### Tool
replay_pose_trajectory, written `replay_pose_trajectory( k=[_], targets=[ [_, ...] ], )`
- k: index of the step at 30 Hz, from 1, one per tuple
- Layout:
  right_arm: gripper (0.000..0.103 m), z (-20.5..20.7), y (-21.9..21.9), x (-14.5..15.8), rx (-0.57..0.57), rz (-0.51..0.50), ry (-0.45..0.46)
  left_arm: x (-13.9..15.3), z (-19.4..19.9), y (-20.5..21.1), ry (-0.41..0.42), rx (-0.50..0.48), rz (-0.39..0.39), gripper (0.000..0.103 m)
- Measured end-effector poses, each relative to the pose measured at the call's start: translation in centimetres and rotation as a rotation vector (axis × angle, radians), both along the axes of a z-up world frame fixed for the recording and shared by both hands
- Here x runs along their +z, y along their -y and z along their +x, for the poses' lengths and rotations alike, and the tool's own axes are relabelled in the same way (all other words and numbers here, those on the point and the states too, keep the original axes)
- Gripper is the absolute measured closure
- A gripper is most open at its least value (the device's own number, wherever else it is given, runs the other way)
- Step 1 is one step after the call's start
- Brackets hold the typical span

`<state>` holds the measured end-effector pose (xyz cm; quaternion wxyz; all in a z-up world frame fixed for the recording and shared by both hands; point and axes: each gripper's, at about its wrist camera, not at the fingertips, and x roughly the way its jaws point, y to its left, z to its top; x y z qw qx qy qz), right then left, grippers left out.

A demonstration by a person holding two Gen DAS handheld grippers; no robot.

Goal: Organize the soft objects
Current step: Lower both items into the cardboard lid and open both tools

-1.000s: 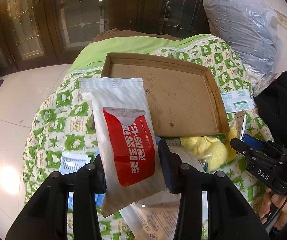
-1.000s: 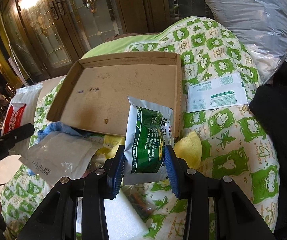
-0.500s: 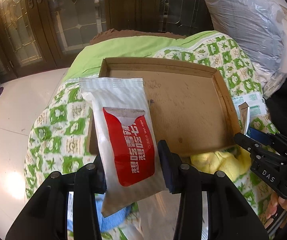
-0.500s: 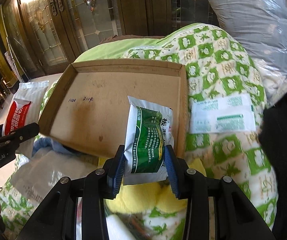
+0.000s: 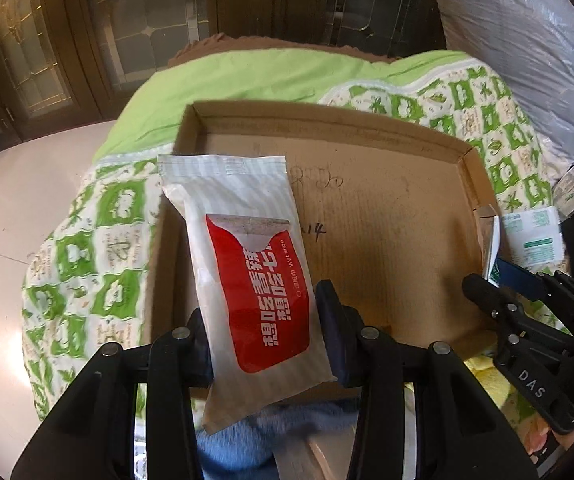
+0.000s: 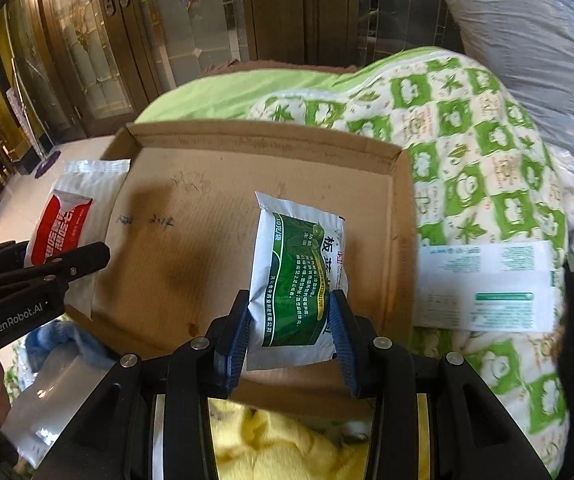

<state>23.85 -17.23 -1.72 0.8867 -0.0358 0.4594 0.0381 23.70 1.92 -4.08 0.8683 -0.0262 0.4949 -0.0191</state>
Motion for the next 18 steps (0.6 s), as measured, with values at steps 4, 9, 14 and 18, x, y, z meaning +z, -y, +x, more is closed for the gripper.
replay_pose_trajectory(
  k=[4, 9, 14, 18],
  targets=[
    [0.065, 1.4, -0.1, -2.1, -0.01, -0.013, -0.039, -1.3, 0.5, -0.2, -0.023, 0.007, -0.005, 0.063],
    [0.062, 2.3, -0.6, -3.2, -0.007, -0.046, -0.03, -2.5, 0.8, -0.7, -0.051, 0.029, -0.017, 0.061],
    [0.047, 2.4, -0.6, -4.0, -0.015, -0.038, -0.043, -2.7, 0.8, -0.6, -0.055, 0.025, -0.009, 0.043],
    [0.031, 2.0, -0.3, -3.8, -0.022, -0.028, -0.026, -1.9, 0.5, -0.5, -0.024, 0.032, -0.003, 0.027]
  ],
)
